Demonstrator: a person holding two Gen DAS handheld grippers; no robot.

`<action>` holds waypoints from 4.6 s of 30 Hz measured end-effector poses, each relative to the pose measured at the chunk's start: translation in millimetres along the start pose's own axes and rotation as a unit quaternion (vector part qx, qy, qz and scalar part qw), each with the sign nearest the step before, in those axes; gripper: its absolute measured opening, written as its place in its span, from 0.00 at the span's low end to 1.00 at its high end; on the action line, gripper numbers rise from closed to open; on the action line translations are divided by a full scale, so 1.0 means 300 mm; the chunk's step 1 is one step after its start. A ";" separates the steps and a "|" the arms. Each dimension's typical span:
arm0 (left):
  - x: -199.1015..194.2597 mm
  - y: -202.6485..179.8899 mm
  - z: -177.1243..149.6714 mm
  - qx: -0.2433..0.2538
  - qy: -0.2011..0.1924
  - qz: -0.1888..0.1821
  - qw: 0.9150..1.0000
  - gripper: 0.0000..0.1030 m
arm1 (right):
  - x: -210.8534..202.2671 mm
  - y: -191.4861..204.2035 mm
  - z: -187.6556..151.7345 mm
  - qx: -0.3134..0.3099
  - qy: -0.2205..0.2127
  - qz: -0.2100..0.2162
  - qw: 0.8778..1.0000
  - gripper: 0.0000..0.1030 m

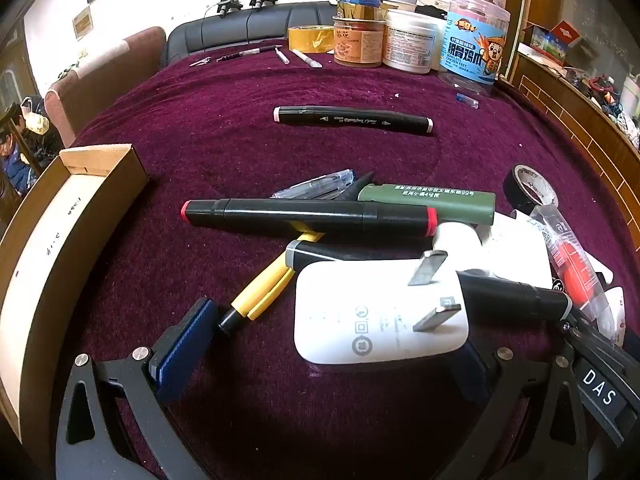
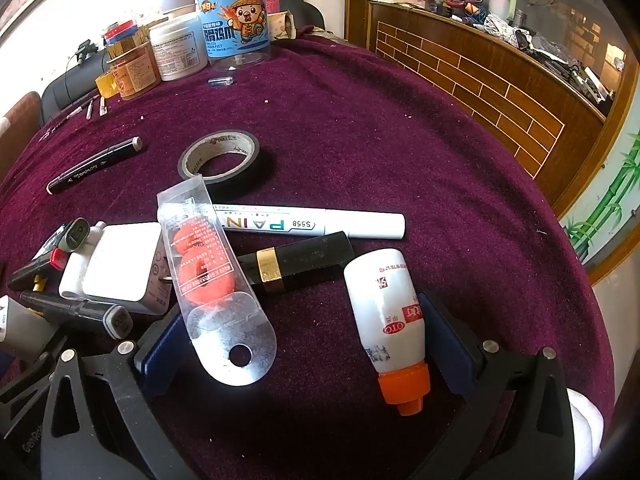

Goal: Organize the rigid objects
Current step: 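Move the left gripper toward the yellow-and-black pen among the markers, then close the left gripper on the yellow-and-black pen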

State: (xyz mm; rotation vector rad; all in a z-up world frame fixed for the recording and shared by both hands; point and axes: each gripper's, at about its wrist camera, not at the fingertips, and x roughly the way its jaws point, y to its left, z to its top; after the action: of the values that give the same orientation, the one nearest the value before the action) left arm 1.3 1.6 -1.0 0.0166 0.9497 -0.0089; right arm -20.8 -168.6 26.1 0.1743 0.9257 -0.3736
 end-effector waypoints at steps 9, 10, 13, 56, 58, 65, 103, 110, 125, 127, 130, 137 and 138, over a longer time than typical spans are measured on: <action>-0.005 0.000 -0.001 0.009 0.005 -0.006 1.000 0.99 | 0.000 0.000 0.000 0.000 0.000 0.000 1.000 1.00; -0.010 0.006 -0.005 0.022 0.012 -0.016 1.000 0.99 | 0.000 0.000 0.000 0.000 0.000 0.000 1.000 1.00; -0.018 0.016 -0.010 0.051 0.034 -0.040 0.997 0.99 | 0.000 0.001 0.000 0.000 0.000 0.000 1.000 1.00; -0.282 0.241 0.004 0.059 -0.057 -0.113 0.990 0.98 | -0.064 -0.118 0.107 0.048 -0.093 0.162 0.981 0.94; -0.280 0.215 0.008 0.079 -0.061 -0.107 0.989 0.98 | -0.031 -0.120 0.119 0.051 -0.067 0.159 0.984 0.94; -0.240 0.166 0.153 0.099 -0.081 -0.076 0.989 0.98 | -0.007 -0.175 0.129 0.073 -0.066 0.161 0.982 0.94; 0.036 0.060 0.132 0.289 0.049 -0.087 0.952 0.80 | 0.035 -0.166 0.126 0.083 -0.024 0.166 0.982 0.95; -0.096 0.031 0.018 0.311 0.093 -0.183 0.928 0.52 | 0.035 -0.161 0.127 0.080 -0.022 0.163 0.983 0.95; -0.032 0.025 0.064 0.228 0.061 -0.129 0.963 0.27 | 0.034 -0.156 0.129 0.075 -0.021 0.157 0.985 0.95; -0.040 0.030 0.062 0.207 0.061 -0.127 0.968 0.12 | 0.034 -0.158 0.129 0.076 -0.022 0.158 0.984 0.95; -0.056 0.083 0.033 0.177 0.063 -0.129 0.974 0.10 | 0.035 -0.159 0.128 0.078 -0.022 0.161 0.984 0.96; -0.148 0.237 -0.075 0.121 0.085 -0.166 0.975 0.12 | 0.038 -0.154 0.129 0.073 -0.020 0.156 0.985 0.96; -0.145 0.236 -0.078 0.120 0.086 -0.165 0.975 0.15 | 0.038 -0.154 0.128 0.074 -0.020 0.156 0.985 0.96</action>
State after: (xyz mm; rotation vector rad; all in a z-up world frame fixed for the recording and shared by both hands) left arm -41.8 72.8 21.5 0.0840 1.1106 -0.4357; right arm -3.9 -225.8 40.5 0.4402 0.8157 -0.1542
